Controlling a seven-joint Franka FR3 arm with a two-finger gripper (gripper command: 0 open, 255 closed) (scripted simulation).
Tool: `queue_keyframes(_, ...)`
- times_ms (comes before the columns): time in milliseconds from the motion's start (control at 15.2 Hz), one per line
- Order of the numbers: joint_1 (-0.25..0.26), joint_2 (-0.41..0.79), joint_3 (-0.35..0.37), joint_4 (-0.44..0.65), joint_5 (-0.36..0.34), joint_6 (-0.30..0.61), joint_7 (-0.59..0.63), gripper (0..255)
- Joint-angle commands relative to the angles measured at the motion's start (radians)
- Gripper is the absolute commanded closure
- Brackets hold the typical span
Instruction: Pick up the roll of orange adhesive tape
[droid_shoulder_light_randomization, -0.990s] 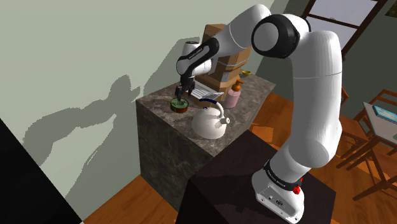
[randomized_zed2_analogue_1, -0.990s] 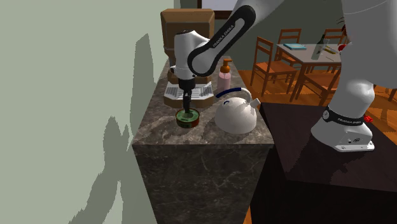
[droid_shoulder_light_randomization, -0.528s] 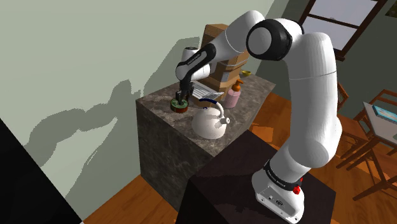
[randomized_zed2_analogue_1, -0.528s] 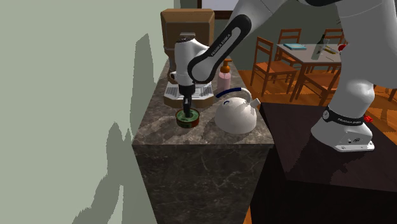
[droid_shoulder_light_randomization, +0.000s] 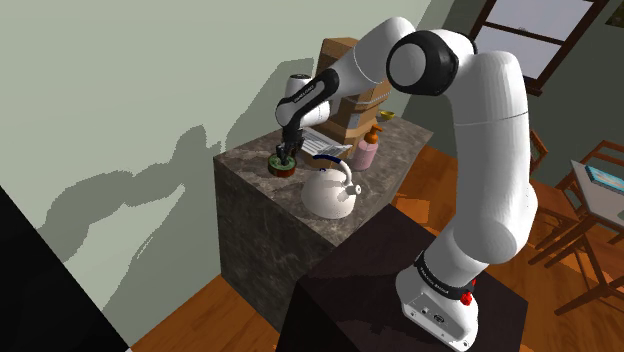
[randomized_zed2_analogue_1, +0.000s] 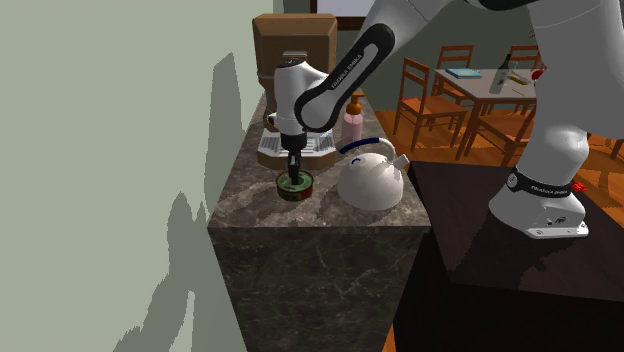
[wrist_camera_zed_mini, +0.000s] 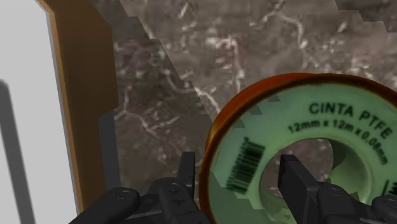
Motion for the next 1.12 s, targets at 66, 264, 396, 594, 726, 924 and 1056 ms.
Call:
queue_keyframes(66,0.002,-0.013,-0.001,-0.006,-0.001,-0.008,0.002,255)
queue_keyframes(264,0.004,-0.044,-0.003,-0.010,-0.003,-0.035,0.003,255)
queue_keyframes(396,0.005,-0.063,-0.004,-0.010,-0.005,-0.054,0.004,255)
queue_keyframes(594,0.006,-0.091,-0.006,-0.010,-0.007,-0.082,0.005,255)
queue_keyframes(726,0.007,-0.110,-0.007,-0.009,-0.009,-0.102,0.005,255)
queue_keyframes(924,0.008,-0.136,-0.008,-0.005,-0.011,-0.132,0.006,255)
queue_keyframes(1056,0.008,-0.146,-0.009,-0.004,-0.012,-0.143,0.007,255)
